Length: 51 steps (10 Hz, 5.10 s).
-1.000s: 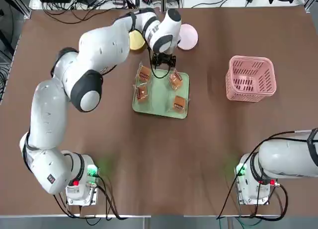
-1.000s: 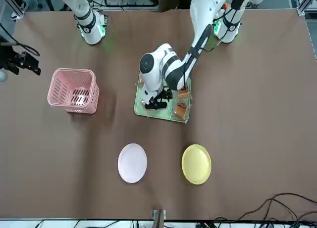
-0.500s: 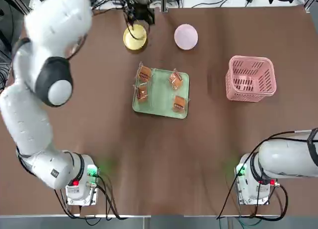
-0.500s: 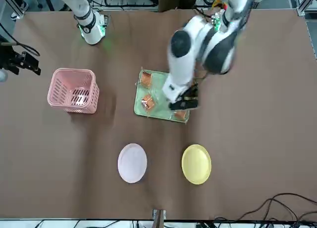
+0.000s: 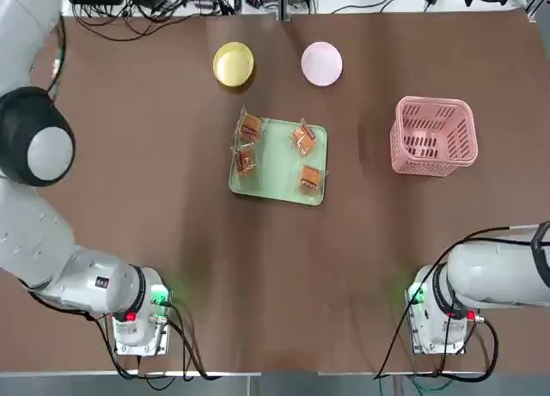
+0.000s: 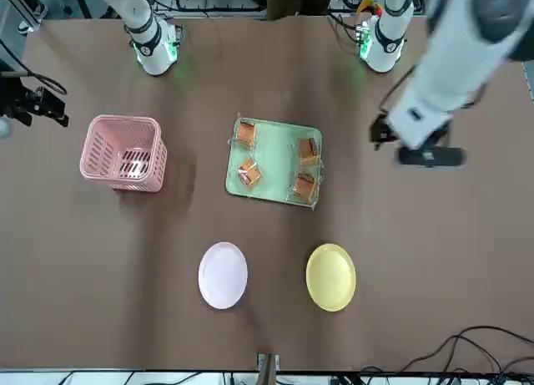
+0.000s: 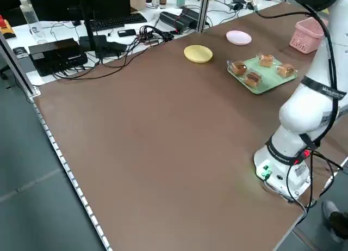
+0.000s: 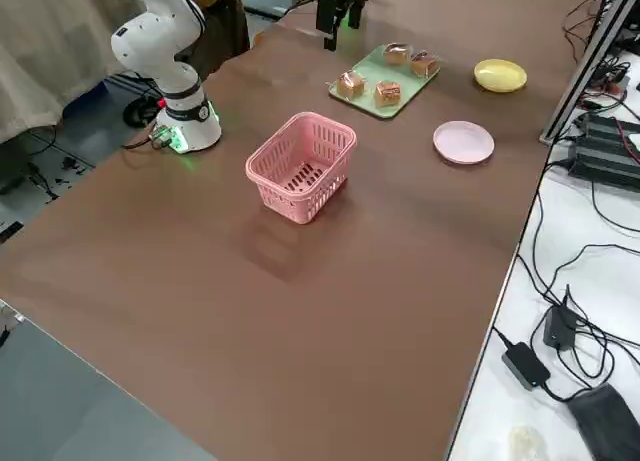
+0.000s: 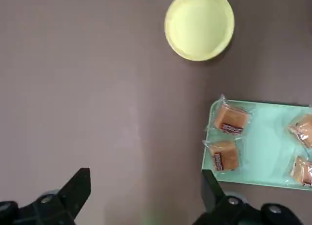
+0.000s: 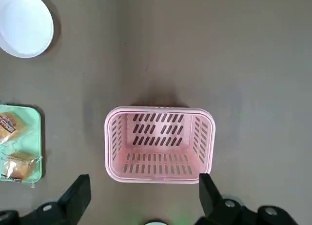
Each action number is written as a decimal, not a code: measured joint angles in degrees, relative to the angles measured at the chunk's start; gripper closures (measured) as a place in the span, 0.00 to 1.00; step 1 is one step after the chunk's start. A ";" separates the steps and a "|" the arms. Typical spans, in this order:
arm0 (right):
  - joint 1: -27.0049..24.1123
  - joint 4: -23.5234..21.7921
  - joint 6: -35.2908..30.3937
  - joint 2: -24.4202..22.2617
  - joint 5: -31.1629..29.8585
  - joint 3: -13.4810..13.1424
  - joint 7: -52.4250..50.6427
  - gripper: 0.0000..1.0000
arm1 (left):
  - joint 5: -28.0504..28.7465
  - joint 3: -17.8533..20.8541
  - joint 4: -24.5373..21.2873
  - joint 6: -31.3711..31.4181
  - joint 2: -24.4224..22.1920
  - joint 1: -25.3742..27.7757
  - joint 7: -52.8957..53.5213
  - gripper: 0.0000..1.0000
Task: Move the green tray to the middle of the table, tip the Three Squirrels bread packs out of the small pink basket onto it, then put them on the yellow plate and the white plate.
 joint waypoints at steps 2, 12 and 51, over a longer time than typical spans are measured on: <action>0.01 0.01 0.00 0.00 0.00 0.01 0.00 0.02 | -0.24 0.02 -0.06 0.10 -1.49 3.16 2.35 0.00; 0.09 0.30 0.00 0.01 0.00 0.17 0.00 0.02 | -7.20 7.75 -15.97 13.31 -7.75 0.47 7.88 0.00; 42.66 -21.63 57.41 27.67 -3.93 0.75 29.04 0.02 | 8.25 -0.36 -18.01 39.98 27.57 -19.27 -22.79 0.00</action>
